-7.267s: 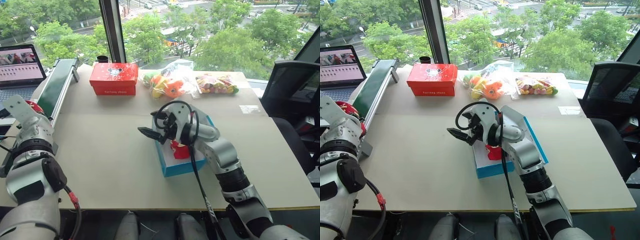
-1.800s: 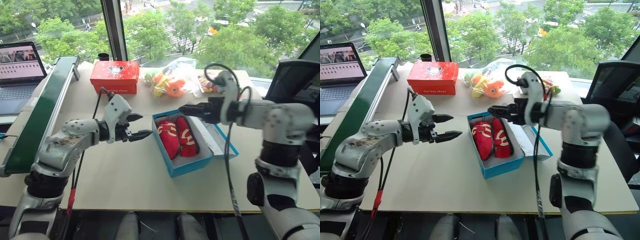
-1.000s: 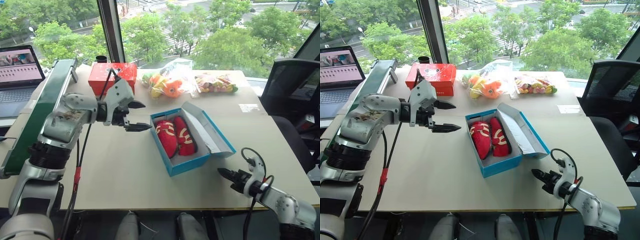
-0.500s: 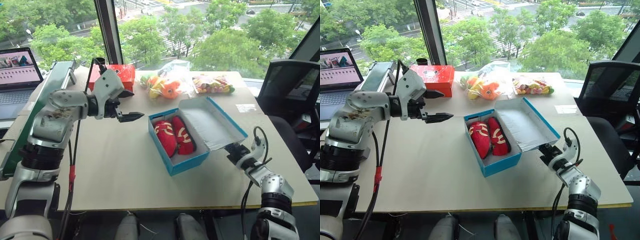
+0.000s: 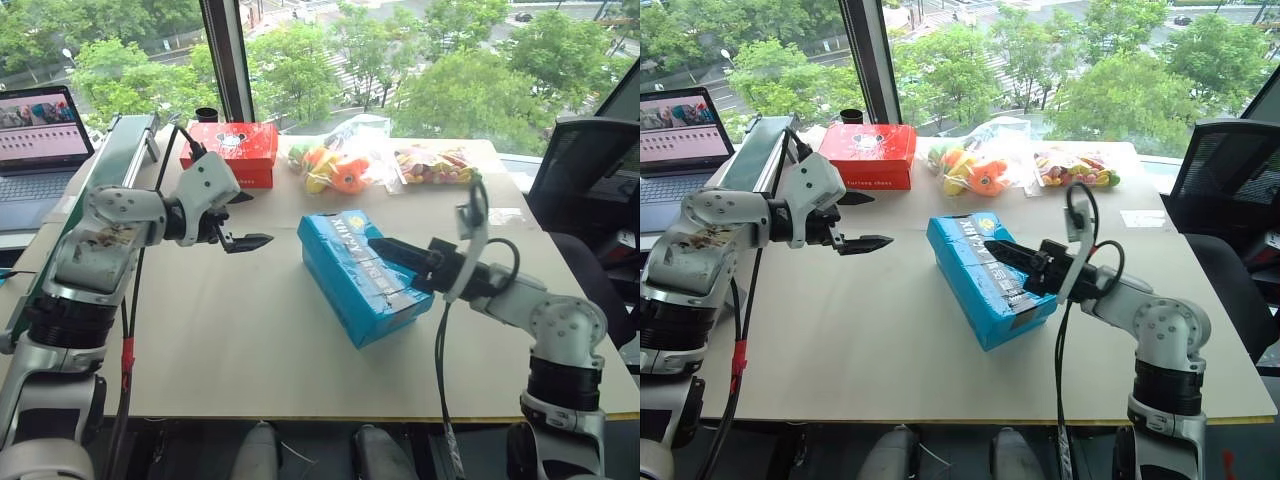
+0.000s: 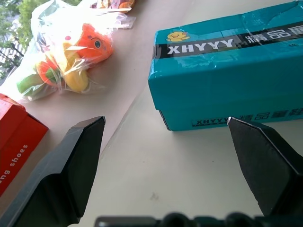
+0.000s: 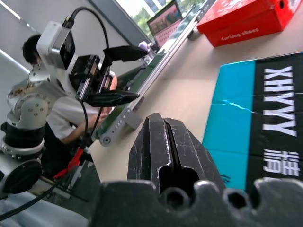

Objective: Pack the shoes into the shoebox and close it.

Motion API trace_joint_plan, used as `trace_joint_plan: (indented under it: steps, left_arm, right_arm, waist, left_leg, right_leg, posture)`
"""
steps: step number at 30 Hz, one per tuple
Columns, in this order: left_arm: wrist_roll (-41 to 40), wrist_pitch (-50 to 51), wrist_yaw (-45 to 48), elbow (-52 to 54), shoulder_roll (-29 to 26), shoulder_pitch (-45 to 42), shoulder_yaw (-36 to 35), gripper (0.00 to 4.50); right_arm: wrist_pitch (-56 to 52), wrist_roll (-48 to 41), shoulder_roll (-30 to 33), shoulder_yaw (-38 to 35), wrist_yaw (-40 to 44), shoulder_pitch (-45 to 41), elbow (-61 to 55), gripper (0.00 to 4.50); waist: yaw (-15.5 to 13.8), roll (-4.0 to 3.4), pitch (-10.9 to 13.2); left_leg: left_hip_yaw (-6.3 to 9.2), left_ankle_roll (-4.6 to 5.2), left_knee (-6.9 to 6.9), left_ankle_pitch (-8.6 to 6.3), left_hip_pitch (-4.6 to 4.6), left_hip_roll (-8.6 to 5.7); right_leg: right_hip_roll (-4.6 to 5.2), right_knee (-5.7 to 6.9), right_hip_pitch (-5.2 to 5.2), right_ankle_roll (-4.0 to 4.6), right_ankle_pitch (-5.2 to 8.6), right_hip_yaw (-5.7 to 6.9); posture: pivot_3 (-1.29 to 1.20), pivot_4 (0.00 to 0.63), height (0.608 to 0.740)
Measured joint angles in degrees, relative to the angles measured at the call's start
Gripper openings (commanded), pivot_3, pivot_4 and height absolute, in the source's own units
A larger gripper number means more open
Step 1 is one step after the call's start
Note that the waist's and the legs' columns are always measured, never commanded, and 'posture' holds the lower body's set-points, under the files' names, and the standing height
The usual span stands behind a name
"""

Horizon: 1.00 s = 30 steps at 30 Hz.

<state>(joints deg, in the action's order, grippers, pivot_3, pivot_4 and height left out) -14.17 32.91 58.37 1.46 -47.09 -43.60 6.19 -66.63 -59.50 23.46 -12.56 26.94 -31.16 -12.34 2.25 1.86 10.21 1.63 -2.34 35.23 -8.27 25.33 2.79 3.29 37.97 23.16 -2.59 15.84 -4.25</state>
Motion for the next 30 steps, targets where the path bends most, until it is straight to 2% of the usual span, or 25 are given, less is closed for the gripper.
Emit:
trace_joint_plan:
  steps: [4, 9, 14, 19, 24, 26, 27, 30]
  left_arm:
    - [-0.43, 0.65, -0.32, 0.34, 0.38, 0.85, -0.41, 4.44]
    - [-0.9, 2.13, -1.46, 2.82, 1.79, 2.89, -0.49, 4.44]
    - [-1.82, 4.29, -3.16, 5.95, 1.68, 4.69, -1.64, 4.44]
    - [-2.91, 6.76, -4.82, 10.18, 1.42, 7.53, -3.89, 4.44]
    - [-4.2, 8.29, -5.38, 12.34, 1.23, 9.46, -5.12, 4.44]
    - [-4.65, 8.7, -5.18, 12.75, 1.0, 10.62, -5.12, 4.5]
    - [-5.2, 8.78, -4.98, 12.91, 0.99, 11.18, -5.14, 4.5]
    - [-8.34, 10.07, -4.0, 14.32, 1.61, 13.53, -6.11, 4.5]
  right_arm:
    - [1.83, 7.94, 1.05, 8.15, -0.36, -6.27, 3.24, 0.0]
    - [14.63, 26.21, 0.55, 24.92, 5.18, -15.81, 17.38, 0.0]
    - [24.25, 35.58, -2.56, 32.32, 11.74, -17.5, 27.26, 0.0]
    - [30.39, 40.78, -2.87, 33.28, 16.02, -17.48, 30.81, 0.0]
    - [28.44, 40.3, -1.76, 30.4, 17.91, -15.51, 26.81, 0.0]
    - [24.08, 37.81, -0.68, 27.02, 17.94, -14.34, 23.07, 0.56]
    - [22.05, 36.57, 0.57, 25.64, 18.01, -14.05, 20.97, 0.67]
    - [17.36, 34.99, 9.3, 21.29, 18.76, -11.53, 11.07, 1.69]
  waist:
    - [0.28, 0.0, 0.0]
    - [0.36, 0.0, 0.0]
    - [0.17, 0.0, 0.0]
    - [0.23, 0.04, -0.04]
    - [-0.01, 0.04, -0.04]
    - [-0.06, 0.03, -0.01]
    - [-0.12, 0.03, -0.01]
    - [-0.8, 0.02, 0.0]
  left_leg:
    - [0.0, 0.0, 0.0, 0.0, 0.0, 0.01]
    - [-0.01, 0.0, -0.01, 0.0, 0.03, 0.01]
    - [0.01, 0.0, 0.0, 0.0, 0.11, 0.0]
    - [0.02, -0.01, 0.02, 0.01, -0.18, 0.03]
    - [0.04, -0.03, 0.04, 0.02, -0.14, 0.03]
    - [0.05, -0.03, 0.03, 0.02, 0.03, 0.02]
    - [0.06, -0.03, 0.03, 0.02, 0.07, 0.02]
    - [0.08, -0.03, 0.0, 0.01, 0.14, -0.02]
  right_leg:
    - [-0.01, 0.02, 0.03, 0.01, 0.0, 0.0]
    - [-0.02, 0.02, 0.07, 0.01, 0.0, 0.0]
    - [0.01, 0.01, 0.08, 0.02, -0.01, 0.04]
    - [-0.02, 0.12, -0.1, 0.02, -0.01, 0.05]
    - [-0.02, 0.1, -0.1, 0.03, -0.02, 0.07]
    - [0.0, 0.11, 0.05, 0.05, -0.03, 0.07]
    - [0.0, 0.11, 0.08, 0.05, -0.03, 0.07]
    - [0.06, 0.01, 0.07, 0.05, -0.03, 0.13]
  posture:
    - [0.0, 0.15, 0.739]
    - [0.0, 0.15, 0.739]
    - [0.0, 0.15, 0.739]
    - [0.0, 0.15, 0.739]
    - [0.0, 0.15, 0.739]
    - [0.0, 0.15, 0.739]
    - [0.0, 0.15, 0.739]
    - [0.0, 0.15, 0.739]
